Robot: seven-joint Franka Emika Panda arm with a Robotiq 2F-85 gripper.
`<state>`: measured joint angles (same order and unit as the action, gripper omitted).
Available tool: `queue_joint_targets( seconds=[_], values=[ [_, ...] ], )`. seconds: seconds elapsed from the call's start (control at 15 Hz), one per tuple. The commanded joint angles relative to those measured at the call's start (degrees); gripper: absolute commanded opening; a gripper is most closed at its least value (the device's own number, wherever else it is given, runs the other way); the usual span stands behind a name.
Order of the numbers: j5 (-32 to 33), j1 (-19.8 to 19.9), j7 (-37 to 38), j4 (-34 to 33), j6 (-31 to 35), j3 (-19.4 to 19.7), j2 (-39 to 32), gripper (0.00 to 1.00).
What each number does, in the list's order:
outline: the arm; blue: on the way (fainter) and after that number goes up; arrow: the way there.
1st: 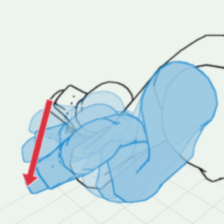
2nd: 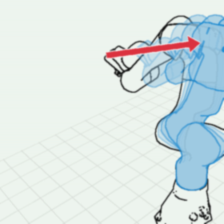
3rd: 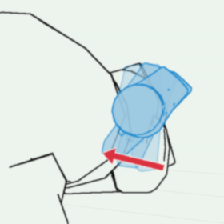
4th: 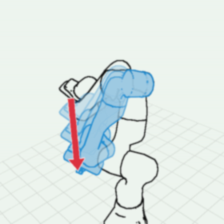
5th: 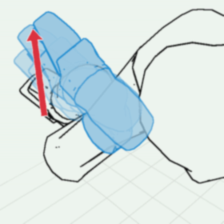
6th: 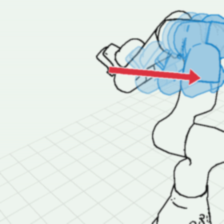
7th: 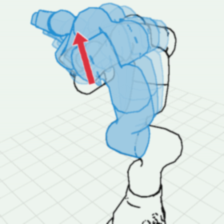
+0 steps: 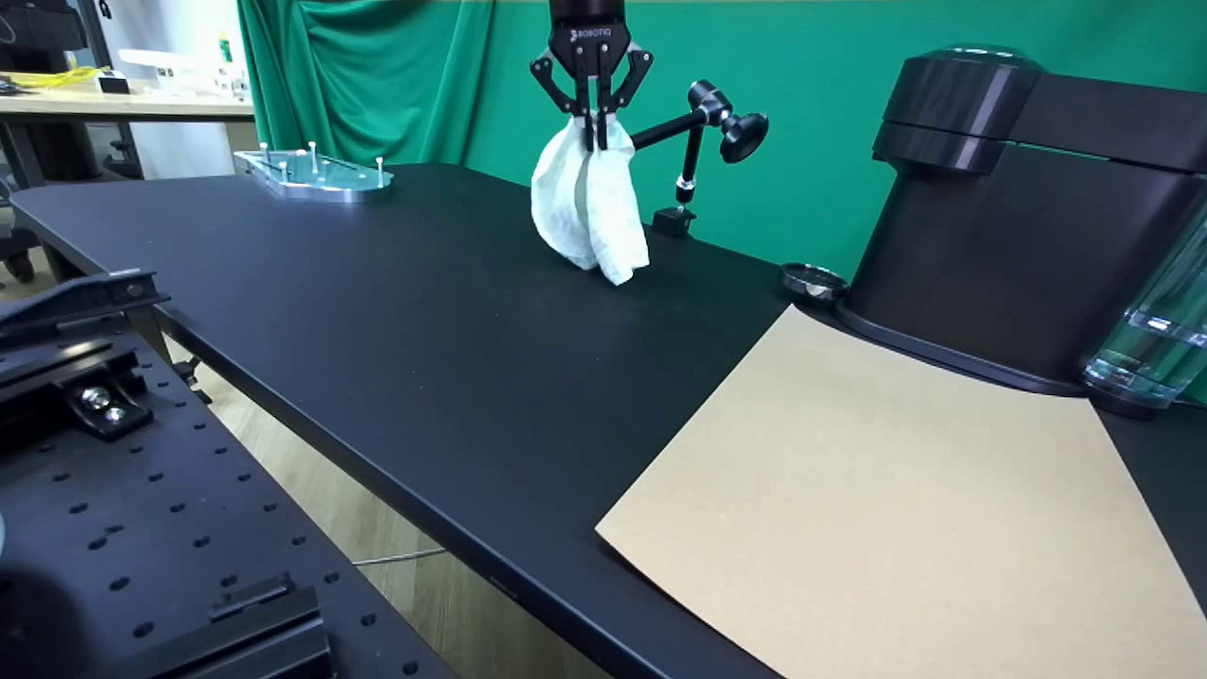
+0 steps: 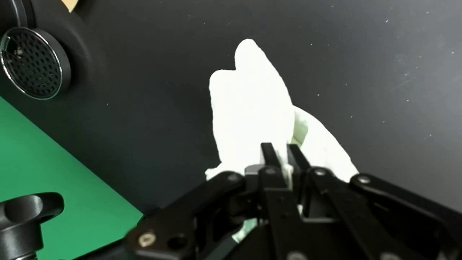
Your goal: Put the cloth on the table
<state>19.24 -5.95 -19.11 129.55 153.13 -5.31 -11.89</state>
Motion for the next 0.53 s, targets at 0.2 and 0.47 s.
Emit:
queue_joint_targets(
  seconds=[0.2, 0.47],
  values=[
    [-1.4, 0.6, 0.3, 1.0, -0.8, -0.1, 2.5, 0.01],
    [-11.2, 1.8, -3.5, 6.2, -1.2, -2.5, 8.6, 0.01]
  ],
)
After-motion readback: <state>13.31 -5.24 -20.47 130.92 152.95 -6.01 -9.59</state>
